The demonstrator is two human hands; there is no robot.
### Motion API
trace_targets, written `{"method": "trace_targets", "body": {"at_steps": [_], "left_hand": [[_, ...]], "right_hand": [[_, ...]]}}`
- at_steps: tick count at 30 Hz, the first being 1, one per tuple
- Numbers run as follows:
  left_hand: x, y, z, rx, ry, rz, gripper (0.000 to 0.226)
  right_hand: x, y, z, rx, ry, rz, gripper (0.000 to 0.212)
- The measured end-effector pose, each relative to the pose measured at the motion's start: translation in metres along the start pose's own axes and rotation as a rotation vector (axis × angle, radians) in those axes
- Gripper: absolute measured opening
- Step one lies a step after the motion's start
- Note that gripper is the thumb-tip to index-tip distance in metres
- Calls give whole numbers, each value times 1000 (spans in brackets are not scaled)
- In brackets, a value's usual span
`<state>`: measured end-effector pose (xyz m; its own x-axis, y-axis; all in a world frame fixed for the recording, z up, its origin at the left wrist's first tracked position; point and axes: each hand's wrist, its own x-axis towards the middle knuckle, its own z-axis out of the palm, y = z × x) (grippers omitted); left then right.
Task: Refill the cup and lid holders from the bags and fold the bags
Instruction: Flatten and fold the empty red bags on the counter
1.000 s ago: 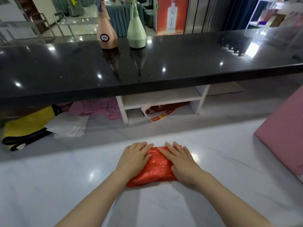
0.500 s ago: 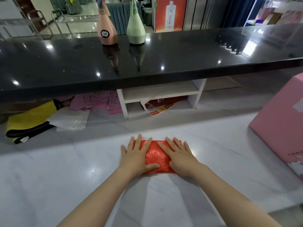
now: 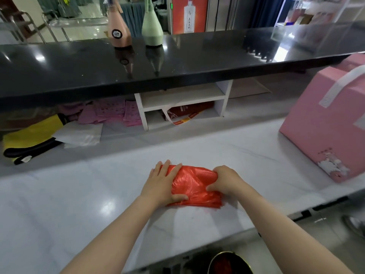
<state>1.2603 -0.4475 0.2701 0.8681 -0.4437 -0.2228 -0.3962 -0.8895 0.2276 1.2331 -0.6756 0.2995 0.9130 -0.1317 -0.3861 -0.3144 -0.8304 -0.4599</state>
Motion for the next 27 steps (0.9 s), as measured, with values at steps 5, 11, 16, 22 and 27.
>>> {"method": "trace_targets", "body": {"at_steps": [5, 11, 16, 22, 27], "left_hand": [[-34, 9, 13, -3, 18, 64, 111], [-86, 21, 20, -36, -17, 180, 115], [-130, 42, 32, -37, -31, 330, 113], [-175, 72, 63, -69, 37, 431, 84], [-196, 94, 90, -68, 23, 483, 75]], "right_hand": [[-55, 0, 27, 373, 99, 77, 25], [-138, 14, 67, 665, 230, 133, 30], [-210, 44, 106, 862, 320, 220, 30], [-285, 113, 139, 956, 416, 442, 34], [-314, 165, 158, 949, 478, 562, 36]]}}
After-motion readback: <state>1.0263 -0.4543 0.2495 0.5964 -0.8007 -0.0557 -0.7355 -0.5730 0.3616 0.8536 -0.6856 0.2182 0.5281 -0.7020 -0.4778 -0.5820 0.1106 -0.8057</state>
